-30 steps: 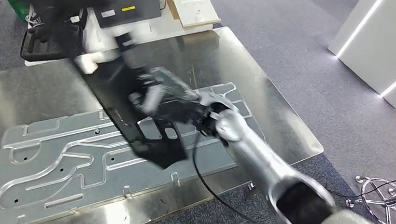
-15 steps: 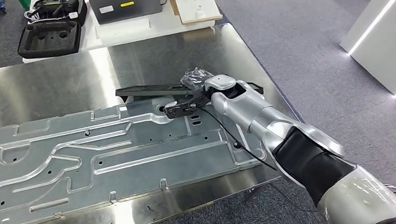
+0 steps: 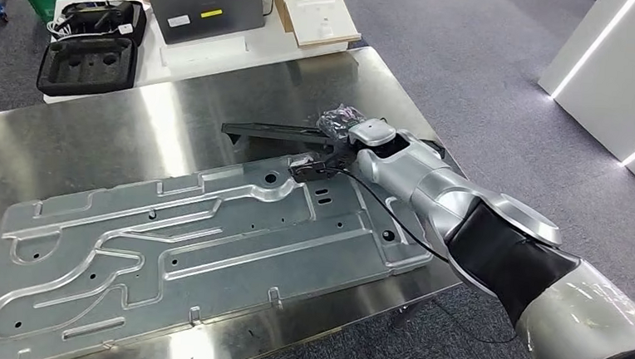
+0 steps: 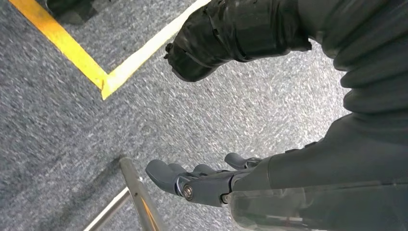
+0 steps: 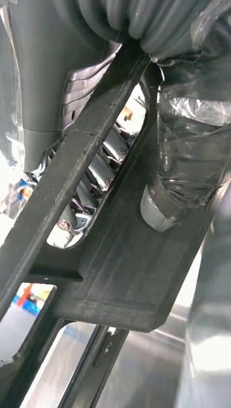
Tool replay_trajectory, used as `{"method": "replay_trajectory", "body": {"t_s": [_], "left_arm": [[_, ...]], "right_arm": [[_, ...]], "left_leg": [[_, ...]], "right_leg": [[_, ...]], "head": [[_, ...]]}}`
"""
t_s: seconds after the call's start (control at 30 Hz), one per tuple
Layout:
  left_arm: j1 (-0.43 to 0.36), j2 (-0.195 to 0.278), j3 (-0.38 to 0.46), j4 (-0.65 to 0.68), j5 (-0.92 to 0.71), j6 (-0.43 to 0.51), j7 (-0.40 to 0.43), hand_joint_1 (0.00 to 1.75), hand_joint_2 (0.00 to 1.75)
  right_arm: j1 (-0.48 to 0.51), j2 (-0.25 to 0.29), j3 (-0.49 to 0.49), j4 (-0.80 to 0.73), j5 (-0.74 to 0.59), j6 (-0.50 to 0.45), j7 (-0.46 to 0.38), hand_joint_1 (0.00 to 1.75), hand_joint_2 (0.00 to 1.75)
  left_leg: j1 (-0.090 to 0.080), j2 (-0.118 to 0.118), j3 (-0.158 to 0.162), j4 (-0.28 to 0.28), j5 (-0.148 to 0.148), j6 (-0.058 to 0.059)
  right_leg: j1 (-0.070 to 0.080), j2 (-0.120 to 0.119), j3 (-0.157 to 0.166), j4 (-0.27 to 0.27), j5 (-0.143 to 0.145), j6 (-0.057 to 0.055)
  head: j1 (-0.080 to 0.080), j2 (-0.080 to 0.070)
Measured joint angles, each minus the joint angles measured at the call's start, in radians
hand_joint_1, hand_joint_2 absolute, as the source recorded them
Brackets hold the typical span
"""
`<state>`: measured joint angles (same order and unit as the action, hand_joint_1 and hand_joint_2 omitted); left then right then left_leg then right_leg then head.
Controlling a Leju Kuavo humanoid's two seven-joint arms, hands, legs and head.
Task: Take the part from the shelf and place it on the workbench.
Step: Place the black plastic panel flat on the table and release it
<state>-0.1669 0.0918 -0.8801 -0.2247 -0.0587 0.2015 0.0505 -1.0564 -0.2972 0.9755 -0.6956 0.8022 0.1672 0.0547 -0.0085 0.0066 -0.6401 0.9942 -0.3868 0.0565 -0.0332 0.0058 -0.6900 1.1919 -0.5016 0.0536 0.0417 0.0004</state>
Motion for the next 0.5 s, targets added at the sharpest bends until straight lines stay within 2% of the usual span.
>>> {"method": "replay_trajectory", "body": {"t_s": [0.03, 0.07, 0.1, 0.13, 0.2, 0.23, 0.3, 0.37, 0.4, 0.43, 0.47, 0.5], "left_arm": [[0.000, 0.000, 0.000, 0.000, 0.000, 0.001, 0.000, 0.00, 1.75], [-0.001, 0.001, 0.000, 0.000, -0.001, 0.002, 0.000, 0.00, 1.75], [-0.002, 0.003, 0.000, 0.000, -0.001, 0.004, -0.001, 0.00, 1.75], [-0.002, 0.003, 0.000, 0.001, -0.002, 0.005, -0.001, 0.00, 1.75], [0.001, 0.002, 0.000, 0.001, -0.002, 0.007, -0.002, 0.00, 1.75], [0.002, 0.002, 0.000, 0.001, -0.003, 0.008, -0.003, 0.00, 1.75], [0.003, 0.001, 0.000, 0.001, -0.003, 0.008, -0.003, 0.00, 1.75], [0.003, 0.001, 0.000, 0.001, -0.006, 0.009, -0.003, 0.00, 1.75], [0.003, 0.000, 0.000, 0.001, -0.009, 0.008, -0.003, 0.00, 1.75], [0.004, -0.001, 0.000, 0.001, -0.012, 0.008, -0.003, 0.00, 1.75], [0.003, -0.002, 0.000, 0.001, -0.014, 0.008, -0.002, 0.00, 1.75], [0.003, -0.003, 0.000, 0.001, -0.016, 0.008, -0.001, 0.00, 1.75]], "right_arm": [[-0.002, 0.000, 0.001, 0.003, 0.008, -0.014, 0.002, 1.75, 1.75], [-0.004, 0.000, 0.002, 0.005, 0.016, -0.031, 0.002, 1.75, 1.75], [-0.006, 0.000, 0.003, 0.005, 0.026, -0.051, 0.002, 1.75, 1.75], [-0.007, 0.001, 0.003, 0.005, 0.035, -0.074, 0.002, 1.75, 1.75], [-0.008, 0.006, 0.003, 0.003, 0.055, -0.118, 0.002, 1.75, 1.75], [-0.009, 0.010, 0.003, 0.002, 0.066, -0.139, 0.002, 1.75, 1.75], [-0.015, 0.024, 0.003, 0.000, 0.090, -0.177, 0.002, 1.75, 1.75], [-0.020, 0.039, 0.003, -0.003, 0.111, -0.208, 0.002, 1.75, 1.75], [-0.022, 0.047, 0.003, -0.004, 0.120, -0.220, 0.002, 1.75, 1.75], [-0.022, 0.056, 0.003, -0.006, 0.128, -0.229, 0.001, 1.75, 1.75], [-0.023, 0.064, 0.003, -0.009, 0.134, -0.235, 0.000, 1.75, 1.75], [-0.024, 0.074, 0.003, -0.012, 0.140, -0.239, -0.001, 1.75, 1.75]], "left_leg": [[0.004, -0.001, -0.009, 0.017, -0.008, -0.009], [0.006, -0.001, -0.020, 0.037, -0.015, -0.018], [0.006, -0.002, -0.029, 0.051, -0.021, -0.026], [0.004, -0.004, -0.036, 0.059, -0.023, -0.032], [0.003, -0.007, -0.041, 0.062, -0.021, -0.038], [0.004, -0.008, -0.044, 0.067, -0.026, -0.042], [0.007, -0.008, -0.067, 0.124, -0.068, -0.052], [0.010, -0.007, -0.111, 0.241, -0.136, -0.063], [0.011, -0.007, -0.130, 0.294, -0.158, -0.064], [0.011, -0.007, -0.137, 0.320, -0.164, -0.063], [0.010, -0.008, -0.129, 0.311, -0.154, -0.059], [0.008, -0.008, -0.102, 0.267, -0.128, -0.052]], "right_leg": [[-0.004, 0.000, 0.024, -0.050, 0.020, 0.007], [-0.005, 0.002, 0.043, -0.091, 0.034, 0.007], [-0.005, 0.005, 0.051, -0.109, 0.036, 0.001], [-0.003, 0.008, 0.048, -0.104, 0.032, -0.010], [-0.002, 0.009, 0.044, -0.101, 0.037, -0.030], [-0.003, 0.008, 0.043, -0.103, 0.040, -0.037], [-0.005, 0.008, 0.043, -0.108, 0.046, -0.050], [-0.003, 0.008, 0.042, -0.111, 0.050, -0.055], [-0.001, 0.008, 0.042, -0.111, 0.050, -0.056], [0.001, 0.008, 0.042, -0.111, 0.050, -0.056], [0.003, 0.009, 0.042, -0.111, 0.050, -0.056], [0.006, 0.009, 0.042, -0.111, 0.051, -0.057]], "head": [[0.000, 0.000], [0.002, 0.000], [0.004, 0.000], [0.005, 0.000], [0.006, 0.000], [0.006, 0.000], [0.005, 0.000], [0.004, 0.000], [0.004, 0.000], [0.004, 0.000], [0.004, 0.000], [0.004, 0.000]]}}
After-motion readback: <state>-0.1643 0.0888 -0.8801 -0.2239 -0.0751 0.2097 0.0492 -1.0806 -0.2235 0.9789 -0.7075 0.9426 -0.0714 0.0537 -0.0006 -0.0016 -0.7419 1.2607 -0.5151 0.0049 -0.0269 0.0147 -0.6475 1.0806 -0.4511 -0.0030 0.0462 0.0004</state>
